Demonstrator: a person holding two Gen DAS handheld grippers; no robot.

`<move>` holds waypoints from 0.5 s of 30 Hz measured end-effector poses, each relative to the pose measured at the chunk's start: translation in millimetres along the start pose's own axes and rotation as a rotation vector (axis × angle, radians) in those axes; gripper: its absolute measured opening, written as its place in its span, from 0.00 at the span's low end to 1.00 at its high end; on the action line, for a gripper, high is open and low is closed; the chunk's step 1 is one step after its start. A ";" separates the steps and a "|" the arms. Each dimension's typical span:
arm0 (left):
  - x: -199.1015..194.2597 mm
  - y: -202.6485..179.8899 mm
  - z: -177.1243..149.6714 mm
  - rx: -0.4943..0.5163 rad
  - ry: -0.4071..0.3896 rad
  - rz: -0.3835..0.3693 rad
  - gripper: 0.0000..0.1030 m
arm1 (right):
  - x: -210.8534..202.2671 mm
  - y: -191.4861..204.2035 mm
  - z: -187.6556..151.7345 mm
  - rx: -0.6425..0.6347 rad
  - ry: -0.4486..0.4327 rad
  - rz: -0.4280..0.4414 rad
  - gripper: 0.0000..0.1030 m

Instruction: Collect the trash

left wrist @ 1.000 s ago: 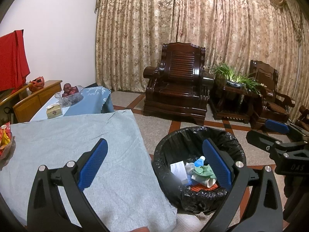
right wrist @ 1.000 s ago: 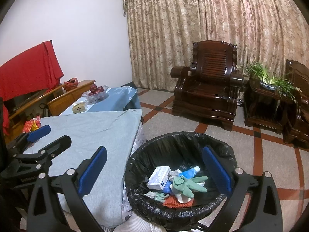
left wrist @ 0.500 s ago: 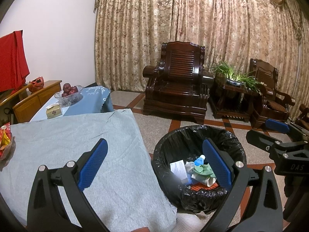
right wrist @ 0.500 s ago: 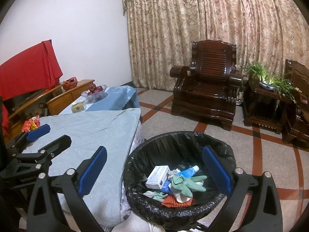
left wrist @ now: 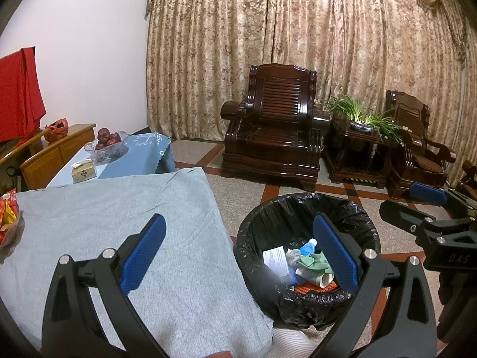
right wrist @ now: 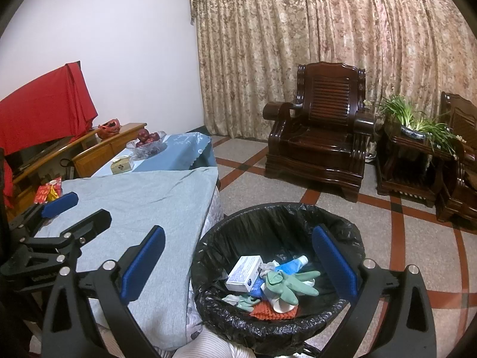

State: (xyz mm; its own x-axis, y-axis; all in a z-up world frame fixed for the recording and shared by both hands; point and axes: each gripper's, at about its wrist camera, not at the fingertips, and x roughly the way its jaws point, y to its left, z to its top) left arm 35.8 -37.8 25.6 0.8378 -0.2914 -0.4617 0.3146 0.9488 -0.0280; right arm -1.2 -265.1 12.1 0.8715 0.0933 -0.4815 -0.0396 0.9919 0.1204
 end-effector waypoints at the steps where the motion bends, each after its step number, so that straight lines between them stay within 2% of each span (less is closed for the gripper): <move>1: 0.2 0.9 -0.4 0.001 0.000 0.000 0.94 | 0.1 0.1 0.1 -0.001 0.000 0.001 0.94; 15: -0.3 -0.4 0.6 0.000 0.001 0.000 0.94 | 0.2 0.5 0.1 -0.001 -0.001 0.000 0.94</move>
State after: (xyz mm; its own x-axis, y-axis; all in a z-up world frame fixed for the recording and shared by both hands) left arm 35.7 -38.2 26.3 0.8373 -0.2912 -0.4628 0.3146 0.9488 -0.0278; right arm -1.0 -264.6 12.2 0.8718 0.0931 -0.4809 -0.0399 0.9920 0.1196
